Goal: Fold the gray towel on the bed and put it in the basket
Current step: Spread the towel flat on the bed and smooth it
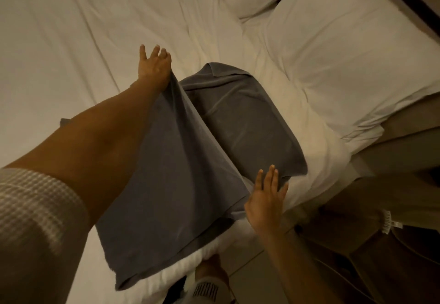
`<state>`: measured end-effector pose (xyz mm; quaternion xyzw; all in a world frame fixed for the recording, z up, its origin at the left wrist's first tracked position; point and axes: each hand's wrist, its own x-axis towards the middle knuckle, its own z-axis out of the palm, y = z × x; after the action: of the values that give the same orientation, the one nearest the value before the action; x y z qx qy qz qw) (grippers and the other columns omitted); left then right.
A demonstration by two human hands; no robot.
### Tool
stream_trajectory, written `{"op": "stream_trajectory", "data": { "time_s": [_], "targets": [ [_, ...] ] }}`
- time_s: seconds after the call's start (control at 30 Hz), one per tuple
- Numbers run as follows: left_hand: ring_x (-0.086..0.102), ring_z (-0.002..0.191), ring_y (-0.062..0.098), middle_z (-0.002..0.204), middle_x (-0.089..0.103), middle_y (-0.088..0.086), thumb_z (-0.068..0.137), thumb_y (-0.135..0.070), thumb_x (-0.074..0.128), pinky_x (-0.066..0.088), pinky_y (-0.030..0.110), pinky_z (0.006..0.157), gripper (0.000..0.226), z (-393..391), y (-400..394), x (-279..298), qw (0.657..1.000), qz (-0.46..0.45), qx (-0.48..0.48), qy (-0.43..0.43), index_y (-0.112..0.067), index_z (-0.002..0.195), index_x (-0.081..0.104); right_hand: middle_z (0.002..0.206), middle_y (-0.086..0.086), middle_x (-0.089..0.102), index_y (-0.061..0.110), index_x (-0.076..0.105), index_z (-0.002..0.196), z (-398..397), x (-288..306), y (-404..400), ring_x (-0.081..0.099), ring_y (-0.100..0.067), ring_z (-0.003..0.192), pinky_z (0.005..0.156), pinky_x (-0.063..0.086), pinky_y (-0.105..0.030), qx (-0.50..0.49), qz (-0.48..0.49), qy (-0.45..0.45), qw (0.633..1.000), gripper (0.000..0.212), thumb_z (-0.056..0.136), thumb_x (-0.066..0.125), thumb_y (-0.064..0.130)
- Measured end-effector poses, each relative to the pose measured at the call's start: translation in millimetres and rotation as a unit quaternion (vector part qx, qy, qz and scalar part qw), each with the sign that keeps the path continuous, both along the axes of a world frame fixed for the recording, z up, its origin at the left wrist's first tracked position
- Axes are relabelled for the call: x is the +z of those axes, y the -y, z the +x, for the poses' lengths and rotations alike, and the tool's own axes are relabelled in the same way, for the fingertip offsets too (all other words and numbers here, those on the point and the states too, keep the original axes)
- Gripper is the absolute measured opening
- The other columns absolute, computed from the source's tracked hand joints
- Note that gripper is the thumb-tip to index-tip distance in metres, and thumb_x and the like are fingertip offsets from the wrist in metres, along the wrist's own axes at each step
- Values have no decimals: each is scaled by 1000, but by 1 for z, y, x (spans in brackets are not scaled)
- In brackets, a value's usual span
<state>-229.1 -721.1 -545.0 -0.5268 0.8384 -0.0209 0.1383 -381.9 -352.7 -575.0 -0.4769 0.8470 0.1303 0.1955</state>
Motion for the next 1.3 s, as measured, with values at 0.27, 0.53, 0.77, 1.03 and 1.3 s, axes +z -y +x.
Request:
{"op": "stream_trajectory", "data": {
  "time_s": [0.27, 0.53, 0.77, 1.03, 1.3],
  "targets": [
    [12, 148, 27, 156, 24, 12, 97, -17, 47, 3, 52, 119, 57, -90, 35, -43, 1000, 19, 9, -2, -6, 148, 22, 155, -20, -18, 12, -2, 150, -96, -29, 32, -15, -35, 144, 114, -3, -57, -45, 38, 0, 998, 81, 91, 44, 42],
    [15, 148, 26, 153, 31, 12, 98, -14, 42, 3, 54, 118, 51, -199, 66, -76, 999, 27, -43, -20, -5, 146, 28, 156, -19, -16, 12, -1, 150, -183, -54, 54, -15, -34, 144, 114, -3, -57, -85, 70, -53, 993, 80, 91, 44, 43],
    [14, 147, 29, 154, 28, 14, 95, -15, 47, 1, 55, 118, 58, -287, 75, -88, 993, -21, -116, 6, -3, 147, 24, 157, -22, 1, 5, 19, 148, -239, -72, 49, 0, -35, 145, 112, 1, -60, -98, 62, -121, 986, 76, 88, 53, 37],
    [2, 149, 26, 160, 6, 16, 99, -20, 40, 0, 52, 119, 67, -331, 59, -145, 993, -4, -116, -2, 0, 150, 2, 148, -26, 32, 10, 38, 142, -272, -126, 56, 30, -41, 137, 110, 6, -61, -70, -25, -102, 992, 62, 90, 45, 43],
    [-7, 149, 26, 161, -6, 12, 103, -35, 24, -3, 49, 119, 59, -310, 9, -224, 986, 103, -131, -12, -9, 152, 3, 158, -17, 0, 20, 17, 149, -258, -161, 59, -5, -34, 146, 103, -25, -55, 22, 36, -51, 998, 63, 95, 37, 45]
  ]
}}
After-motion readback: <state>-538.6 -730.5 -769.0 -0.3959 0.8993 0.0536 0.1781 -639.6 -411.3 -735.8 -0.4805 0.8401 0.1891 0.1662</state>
